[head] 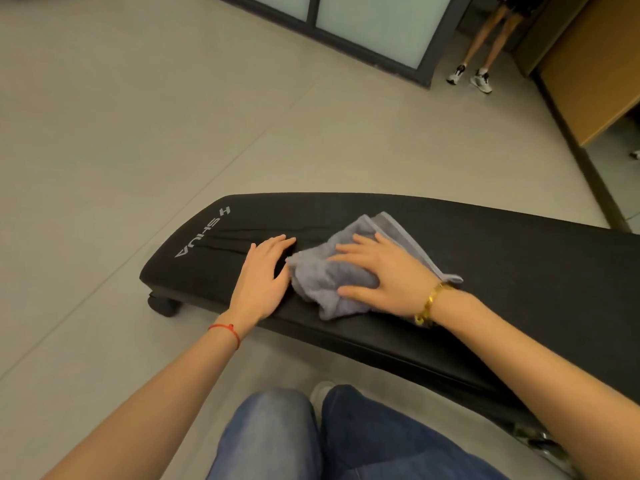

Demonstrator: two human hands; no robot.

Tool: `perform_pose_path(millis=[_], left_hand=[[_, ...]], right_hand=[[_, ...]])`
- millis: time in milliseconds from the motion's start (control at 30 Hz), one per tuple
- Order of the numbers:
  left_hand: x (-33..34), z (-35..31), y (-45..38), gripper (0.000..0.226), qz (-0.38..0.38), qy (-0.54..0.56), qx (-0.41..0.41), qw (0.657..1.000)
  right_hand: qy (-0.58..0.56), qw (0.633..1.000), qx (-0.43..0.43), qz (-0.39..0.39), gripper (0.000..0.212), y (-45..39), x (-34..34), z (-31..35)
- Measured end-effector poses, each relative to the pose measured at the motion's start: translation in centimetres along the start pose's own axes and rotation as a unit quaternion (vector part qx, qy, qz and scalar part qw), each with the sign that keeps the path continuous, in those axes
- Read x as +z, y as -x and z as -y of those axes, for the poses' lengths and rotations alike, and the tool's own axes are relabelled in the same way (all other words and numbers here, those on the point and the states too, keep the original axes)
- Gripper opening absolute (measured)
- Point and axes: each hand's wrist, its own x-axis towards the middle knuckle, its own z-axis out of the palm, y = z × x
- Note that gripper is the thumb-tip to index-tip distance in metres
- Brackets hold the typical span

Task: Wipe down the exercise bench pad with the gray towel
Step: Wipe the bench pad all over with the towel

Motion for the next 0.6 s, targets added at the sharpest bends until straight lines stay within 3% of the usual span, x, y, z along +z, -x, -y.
perform_pose_path(millis=[133,233,333,600], left_hand=[[0.0,-0.1,0.1,0.043,-0.009,0.002,0.0,1.0],[0.0,-0.2,0.2,0.043,-0.007,0.0,-0.002,1.0],[-0.1,-0.2,0.2,0.043,-0.008,0.003,-0.003,1.0],[0.0,0.1,0.1,0.043,-0.002,0.013,-0.002,1.0]], right_hand=[[-0.004,1.0,-0.014,0.021,0.063,1.0,-1.5,-1.8],[0.062,0.994,0.088,-0.021,0.06,-4.5,-2.2,-5.6],[0.115,0.981,0.155,-0.003,0.057,-8.5,-0.9,-6.1],[-0.015,1.0,-0.016,0.009,0.061,2.3,-0.7,0.9]])
